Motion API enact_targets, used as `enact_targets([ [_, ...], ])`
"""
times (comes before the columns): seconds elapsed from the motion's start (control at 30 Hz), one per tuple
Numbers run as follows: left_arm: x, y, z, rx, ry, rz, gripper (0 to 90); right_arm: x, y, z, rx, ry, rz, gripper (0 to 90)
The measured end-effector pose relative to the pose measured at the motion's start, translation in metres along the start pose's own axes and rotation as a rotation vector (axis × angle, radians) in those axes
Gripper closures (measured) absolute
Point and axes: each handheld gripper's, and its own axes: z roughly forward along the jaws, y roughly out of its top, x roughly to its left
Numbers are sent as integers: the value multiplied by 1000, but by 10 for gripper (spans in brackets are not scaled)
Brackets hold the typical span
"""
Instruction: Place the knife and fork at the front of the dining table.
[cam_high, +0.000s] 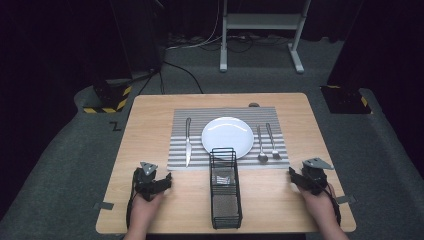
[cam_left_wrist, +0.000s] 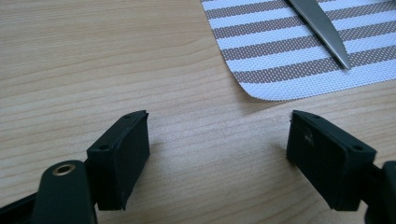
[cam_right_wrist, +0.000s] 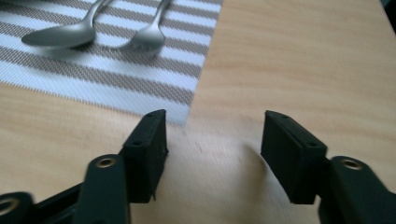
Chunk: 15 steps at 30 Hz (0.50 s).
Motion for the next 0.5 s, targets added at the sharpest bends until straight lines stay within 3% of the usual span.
enact_targets([
  [0.1,1,-2,-2,6,-8,4,192,-13,-9,-9,19,30,57,299],
  [0.37,18,-25,-27,17,-88,74,177,-27,-30,-32,44,49,32,147],
  [0.5,20,-29,-31,13,-88,83,169,-26,-31,-33,46,45,26,140],
])
